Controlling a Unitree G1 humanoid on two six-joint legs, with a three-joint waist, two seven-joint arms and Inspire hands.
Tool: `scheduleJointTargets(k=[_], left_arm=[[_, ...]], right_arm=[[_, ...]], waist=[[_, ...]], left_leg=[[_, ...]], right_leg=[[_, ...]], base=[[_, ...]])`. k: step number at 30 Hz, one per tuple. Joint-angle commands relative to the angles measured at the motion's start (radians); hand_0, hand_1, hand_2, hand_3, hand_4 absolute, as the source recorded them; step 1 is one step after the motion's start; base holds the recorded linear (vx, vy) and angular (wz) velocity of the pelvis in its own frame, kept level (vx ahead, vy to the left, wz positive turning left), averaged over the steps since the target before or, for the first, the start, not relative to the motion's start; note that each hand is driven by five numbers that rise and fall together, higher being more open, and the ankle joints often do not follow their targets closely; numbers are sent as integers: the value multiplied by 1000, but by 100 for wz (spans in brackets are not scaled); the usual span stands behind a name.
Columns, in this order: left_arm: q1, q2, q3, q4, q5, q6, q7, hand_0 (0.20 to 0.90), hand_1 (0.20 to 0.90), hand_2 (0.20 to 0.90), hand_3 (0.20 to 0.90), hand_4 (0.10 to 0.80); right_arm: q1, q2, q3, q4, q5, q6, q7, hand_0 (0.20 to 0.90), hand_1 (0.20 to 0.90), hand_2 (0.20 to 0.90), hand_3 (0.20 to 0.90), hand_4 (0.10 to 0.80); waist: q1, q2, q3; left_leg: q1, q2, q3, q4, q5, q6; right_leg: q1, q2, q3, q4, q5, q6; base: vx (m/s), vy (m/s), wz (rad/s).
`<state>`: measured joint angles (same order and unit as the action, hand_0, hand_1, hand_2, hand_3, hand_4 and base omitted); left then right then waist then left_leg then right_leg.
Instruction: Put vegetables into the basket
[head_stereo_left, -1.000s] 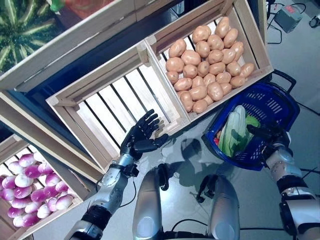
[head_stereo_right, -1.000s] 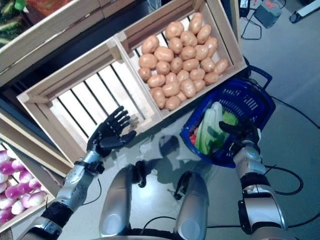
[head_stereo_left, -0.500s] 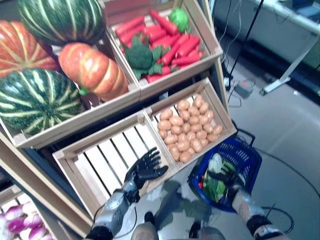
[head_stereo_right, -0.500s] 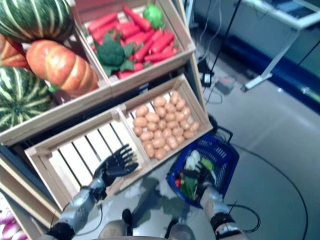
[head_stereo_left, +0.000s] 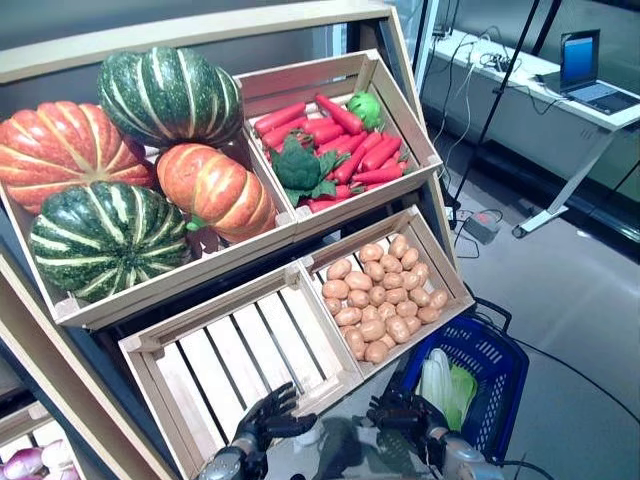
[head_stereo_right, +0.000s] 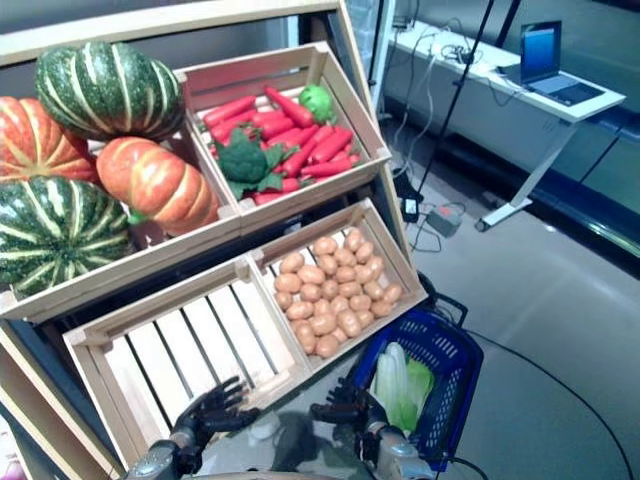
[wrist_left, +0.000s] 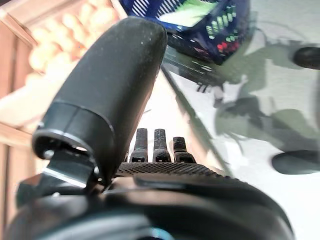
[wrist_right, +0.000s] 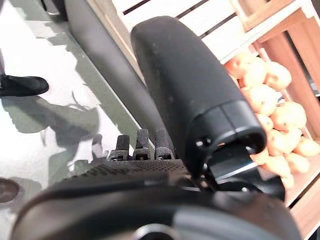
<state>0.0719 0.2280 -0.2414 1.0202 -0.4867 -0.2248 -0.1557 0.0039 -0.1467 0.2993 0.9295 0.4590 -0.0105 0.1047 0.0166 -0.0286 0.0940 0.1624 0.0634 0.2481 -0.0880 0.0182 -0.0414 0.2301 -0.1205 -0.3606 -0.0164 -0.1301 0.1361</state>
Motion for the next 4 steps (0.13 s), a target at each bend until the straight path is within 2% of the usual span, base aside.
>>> scheduleJointTargets(k=[1, 4], left_arm=[[-100, -52, 10, 55, 7, -21, -10, 900, 900, 900, 900, 800], [-119, -53, -11, 71, 48, -37, -15, 900, 900, 900, 900, 800]], right_arm=[[-68, 9, 54, 39, -39, -8, 65, 900, 900, 900, 900, 800], [-94, 5, 54, 72, -18, -12, 29, 900, 900, 900, 900, 800]], waist=[[-6, 32, 22], [0, 29, 20]], left_leg=[[32, -38, -13, 1, -102, 20], [30, -40, -20, 1, -97, 22]], right_leg=[[-17, 57, 32, -71, 58, -84], [-16, 55, 25, -71, 59, -90]], base=[[12, 6, 11], [-5, 0, 13]])
